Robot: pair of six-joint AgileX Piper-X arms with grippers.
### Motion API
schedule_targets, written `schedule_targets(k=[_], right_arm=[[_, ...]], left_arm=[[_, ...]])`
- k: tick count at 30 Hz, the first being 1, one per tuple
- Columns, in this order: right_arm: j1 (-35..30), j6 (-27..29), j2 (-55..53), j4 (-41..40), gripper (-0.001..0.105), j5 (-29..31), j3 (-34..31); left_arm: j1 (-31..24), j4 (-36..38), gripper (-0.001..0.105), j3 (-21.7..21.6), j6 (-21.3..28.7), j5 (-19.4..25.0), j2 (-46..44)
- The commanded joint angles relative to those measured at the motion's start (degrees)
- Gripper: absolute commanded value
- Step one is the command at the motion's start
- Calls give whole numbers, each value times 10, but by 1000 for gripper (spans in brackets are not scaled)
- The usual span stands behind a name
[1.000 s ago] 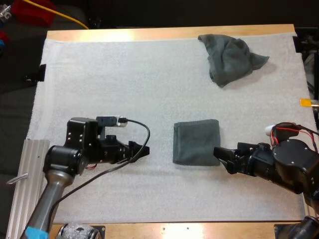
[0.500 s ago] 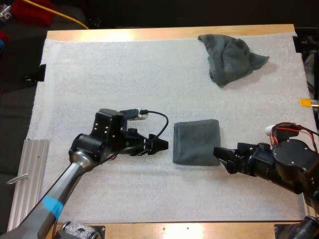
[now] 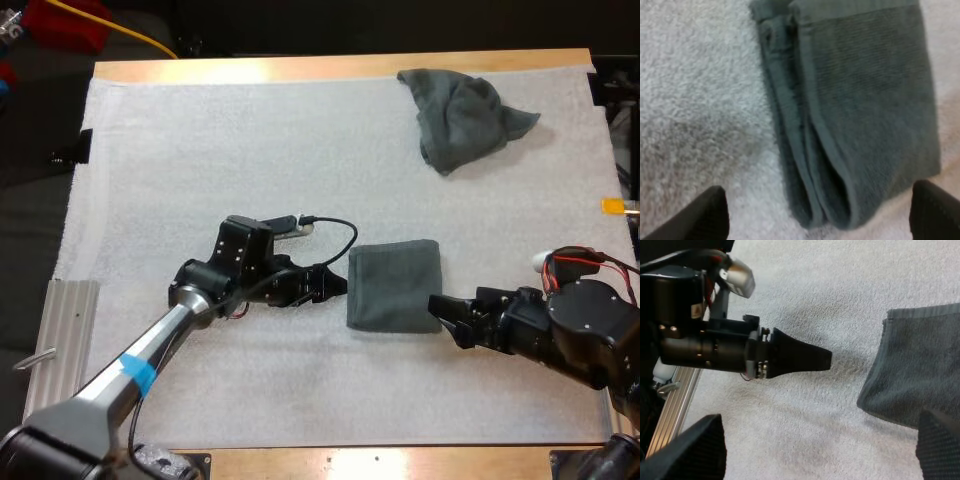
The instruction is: Pick towel from pile, fold and stack
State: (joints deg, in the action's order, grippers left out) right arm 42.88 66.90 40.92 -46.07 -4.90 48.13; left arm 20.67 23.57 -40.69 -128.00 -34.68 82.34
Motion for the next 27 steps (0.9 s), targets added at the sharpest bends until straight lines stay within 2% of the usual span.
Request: schedule_targets(k=[1, 9, 13, 20, 27], right_arm=[[0, 1, -3, 5, 75, 4, 4], [0, 1, -3, 5, 75, 4, 4], [0, 1, -3, 5, 75, 4, 4], [0, -3, -3, 4, 75, 4, 4], [0, -3, -3, -3, 75, 4, 4]], left_arm=[[3, -9, 71, -3, -5, 6, 7], [3, -12, 71, -26, -6, 1, 63], [3, -12, 71, -47, -6, -21, 91], [3, 37, 71, -88, -7, -39, 138], [17, 52, 71, -100, -7, -52, 155]])
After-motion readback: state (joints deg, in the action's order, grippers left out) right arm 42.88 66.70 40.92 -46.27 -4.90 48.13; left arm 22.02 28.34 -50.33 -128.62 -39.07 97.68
